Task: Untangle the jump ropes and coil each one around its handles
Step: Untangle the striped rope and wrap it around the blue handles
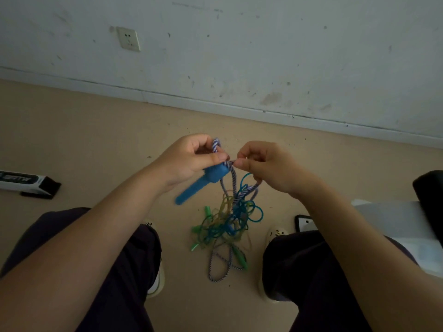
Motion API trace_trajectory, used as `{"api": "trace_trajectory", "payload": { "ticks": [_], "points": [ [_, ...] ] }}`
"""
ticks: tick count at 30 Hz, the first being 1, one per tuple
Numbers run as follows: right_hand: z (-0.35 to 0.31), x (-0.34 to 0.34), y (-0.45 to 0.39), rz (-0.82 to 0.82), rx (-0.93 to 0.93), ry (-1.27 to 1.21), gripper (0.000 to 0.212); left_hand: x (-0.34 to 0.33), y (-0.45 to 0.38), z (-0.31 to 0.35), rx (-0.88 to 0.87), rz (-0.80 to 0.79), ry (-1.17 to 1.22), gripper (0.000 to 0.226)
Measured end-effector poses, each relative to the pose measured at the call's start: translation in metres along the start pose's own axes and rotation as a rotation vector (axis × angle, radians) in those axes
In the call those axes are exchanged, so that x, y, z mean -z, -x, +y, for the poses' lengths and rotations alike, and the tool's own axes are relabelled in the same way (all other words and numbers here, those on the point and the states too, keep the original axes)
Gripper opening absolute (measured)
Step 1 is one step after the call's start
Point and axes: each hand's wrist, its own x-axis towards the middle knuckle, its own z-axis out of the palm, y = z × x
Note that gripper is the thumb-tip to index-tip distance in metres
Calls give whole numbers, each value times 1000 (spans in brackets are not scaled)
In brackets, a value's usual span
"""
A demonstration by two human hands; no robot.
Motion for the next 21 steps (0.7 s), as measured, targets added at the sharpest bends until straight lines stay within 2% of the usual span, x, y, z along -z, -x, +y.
{"api": "trace_trajectory", "payload": {
  "ticks": [3,5,8,12,16,17,19,21],
  "points": [
    [5,10,-2,145,-10,-120,14,7,-3,-4,-9,70,-28,8],
    [8,19,-2,183,-35,-253,15,11,-3,-7,15,111,-57,5],
    [8,17,0,119,-43,-406,15,7,-3,-8,49,69,-38,14],
    [6,4,2,-33,19,-530,10,0,-4,-8,34,-2,12,55],
    [3,2,2,-97,37,-597,13,-3,-8,-12,26,32,-145,75],
    [3,2,2,-95,36,-599,13,-2,-8,-13,7,44,-235,78],
    [3,1,3,-98,37,-591,14,-2,-7,-14,-66,70,-398,71],
    [3,0,3,-93,40,-583,12,-5,-5,-12,-93,78,-413,64]
  ]
}}
